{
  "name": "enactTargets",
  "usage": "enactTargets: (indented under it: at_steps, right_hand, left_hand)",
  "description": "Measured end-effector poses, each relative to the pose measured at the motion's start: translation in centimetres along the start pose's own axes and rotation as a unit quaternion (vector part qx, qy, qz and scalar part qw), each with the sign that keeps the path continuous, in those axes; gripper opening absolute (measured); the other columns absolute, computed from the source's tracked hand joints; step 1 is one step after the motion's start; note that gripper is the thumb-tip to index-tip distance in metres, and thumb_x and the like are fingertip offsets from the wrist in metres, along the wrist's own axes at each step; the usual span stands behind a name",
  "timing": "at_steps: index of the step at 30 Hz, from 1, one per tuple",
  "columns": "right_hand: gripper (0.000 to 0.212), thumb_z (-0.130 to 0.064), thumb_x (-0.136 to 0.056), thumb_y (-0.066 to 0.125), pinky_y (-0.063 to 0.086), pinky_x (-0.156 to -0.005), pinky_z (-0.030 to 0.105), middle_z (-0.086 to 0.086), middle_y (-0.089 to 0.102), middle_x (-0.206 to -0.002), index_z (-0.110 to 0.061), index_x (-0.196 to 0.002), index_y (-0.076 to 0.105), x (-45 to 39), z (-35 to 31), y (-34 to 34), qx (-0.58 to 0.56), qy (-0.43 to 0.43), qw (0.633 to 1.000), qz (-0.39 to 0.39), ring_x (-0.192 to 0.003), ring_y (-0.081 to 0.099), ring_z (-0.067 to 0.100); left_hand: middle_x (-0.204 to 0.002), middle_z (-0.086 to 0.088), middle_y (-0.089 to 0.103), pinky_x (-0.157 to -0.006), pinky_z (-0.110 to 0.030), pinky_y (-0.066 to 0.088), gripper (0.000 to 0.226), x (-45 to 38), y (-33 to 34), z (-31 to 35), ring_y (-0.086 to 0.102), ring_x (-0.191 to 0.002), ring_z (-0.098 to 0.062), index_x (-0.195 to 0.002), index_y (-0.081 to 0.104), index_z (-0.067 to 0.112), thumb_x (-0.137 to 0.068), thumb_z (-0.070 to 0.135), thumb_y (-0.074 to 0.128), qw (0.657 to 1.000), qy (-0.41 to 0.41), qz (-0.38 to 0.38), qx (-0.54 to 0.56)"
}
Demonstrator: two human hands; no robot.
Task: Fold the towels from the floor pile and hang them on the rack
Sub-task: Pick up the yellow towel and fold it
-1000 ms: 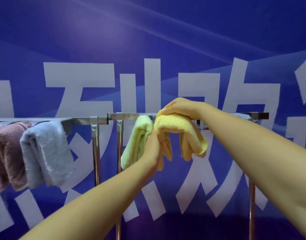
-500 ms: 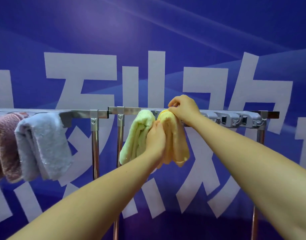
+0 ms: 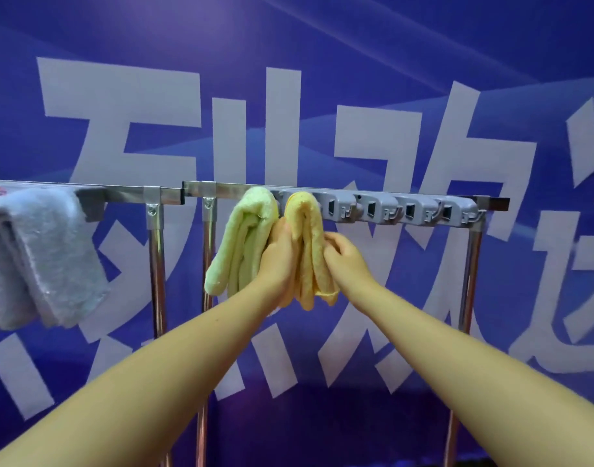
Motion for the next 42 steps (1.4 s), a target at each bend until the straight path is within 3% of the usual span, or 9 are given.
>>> enactTargets:
  at_steps: [4,8,15,17,23,32,36,39,42]
  right_hand:
    - [0.031,-0.043,-0.088,0.057,0.051,-0.068,0.03,-0.001,0.061,-0.101,-0.019,-0.108,0.056,4.1,6.7,0.1,-0.041,0.163,0.985,0.047,-0.08,0.059,0.013]
    - [0.029,-0.031,-0.086,0.067,0.048,-0.051,0.024,0.01,0.066,-0.082,-0.003,-0.094,0.063,8.1,10.8,2.8,-0.225,0.333,0.915,0.036,-0.066,0.063,0.017]
    - [0.03,-0.035,-0.09,0.059,0.05,-0.053,0.024,0.012,0.069,-0.084,-0.006,-0.093,0.063,8.7,8.9,4.3,-0.422,0.301,0.852,0.076,-0.07,0.069,0.021]
    - [0.038,-0.044,-0.089,0.059,0.051,-0.058,0.027,0.012,0.071,-0.085,-0.006,-0.095,0.063,8.9,8.4,3.6,-0.419,0.277,0.857,0.116,-0.07,0.07,0.021]
    - [0.032,-0.041,-0.089,0.062,0.051,-0.056,0.023,0.004,0.066,-0.078,-0.011,-0.098,0.061,8.4,7.6,2.1,-0.261,0.239,0.918,0.177,-0.062,0.063,0.013]
    - [0.011,-0.005,-0.09,0.055,0.051,-0.067,0.023,0.001,0.065,-0.068,-0.009,-0.091,0.065,8.7,8.6,-0.4,-0.299,0.228,0.885,0.275,-0.061,0.06,0.01]
    - [0.012,-0.004,-0.09,0.06,0.049,-0.063,0.021,0.004,0.068,-0.082,-0.007,-0.102,0.064,8.8,9.2,0.4,-0.486,0.204,0.828,0.191,-0.074,0.065,0.013]
    - [0.012,-0.017,-0.092,0.058,0.045,-0.074,0.026,-0.001,0.07,-0.089,-0.013,-0.101,0.065,9.5,9.2,1.0,-0.527,0.206,0.821,0.084,-0.087,0.065,0.013]
    - [0.012,-0.02,-0.092,0.059,0.045,-0.072,0.025,-0.001,0.07,-0.092,-0.014,-0.1,0.066,11.7,10.7,1.0,-0.527,0.255,0.807,0.079,-0.089,0.063,0.014]
  left_hand:
    - [-0.084,0.0,0.068,-0.062,-0.026,0.043,0.034,0.8,-1.3,-1.5,0.062,-0.08,-0.016,-0.101,0.059,0.016,-0.1,0.04,0.036,0.999,-0.024,0.014,-0.045]
    - [-0.088,0.003,0.066,-0.064,-0.025,0.042,0.034,1.8,-1.4,-1.9,0.06,-0.083,-0.011,-0.107,0.06,0.018,-0.101,0.041,0.035,0.998,-0.028,0.01,-0.062]
    - [-0.114,0.005,0.06,-0.079,-0.025,0.038,0.036,2.9,-1.7,-2.2,0.054,-0.104,-0.01,-0.133,0.05,0.024,-0.104,0.035,0.031,0.995,-0.02,-0.02,-0.1]
    - [-0.114,0.003,0.061,-0.077,-0.023,0.042,0.034,3.2,-1.7,-2.2,0.055,-0.106,-0.013,-0.129,0.052,0.023,-0.104,0.032,0.031,0.993,-0.023,-0.026,-0.109]
    - [-0.134,0.004,0.057,-0.108,-0.045,0.041,0.044,3.7,-1.9,-3.5,0.053,-0.123,-0.015,-0.142,0.044,0.026,-0.101,0.04,0.037,0.99,-0.027,-0.046,-0.134]
    - [-0.1,0.004,0.064,-0.083,-0.033,0.053,0.036,4.7,-1.8,-3.8,0.059,-0.086,-0.011,-0.135,0.048,0.028,-0.1,0.028,0.048,0.989,0.022,-0.047,-0.139]
    - [-0.106,0.004,0.065,-0.091,-0.037,0.052,0.023,5.0,-1.6,-3.8,0.061,-0.094,-0.013,-0.121,0.054,0.034,-0.1,0.028,0.048,0.988,0.031,-0.056,-0.144]
    - [-0.097,0.007,0.064,-0.086,-0.036,0.052,0.013,5.3,-2.0,-3.6,0.06,-0.091,-0.01,-0.1,0.056,0.036,-0.101,0.027,0.046,0.99,0.022,-0.049,-0.134]
    - [-0.092,0.009,0.061,-0.08,-0.033,0.052,0.016,6.0,-2.8,-3.7,0.058,-0.09,-0.01,-0.095,0.058,0.027,-0.102,0.024,0.043,0.991,-0.001,-0.029,-0.133]
Point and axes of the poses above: each hand's wrist, its own x-axis away from the middle knuckle, its own y-axis out of the palm, z = x × y, the point moved 10 cm from there along -x, towards the middle knuckle
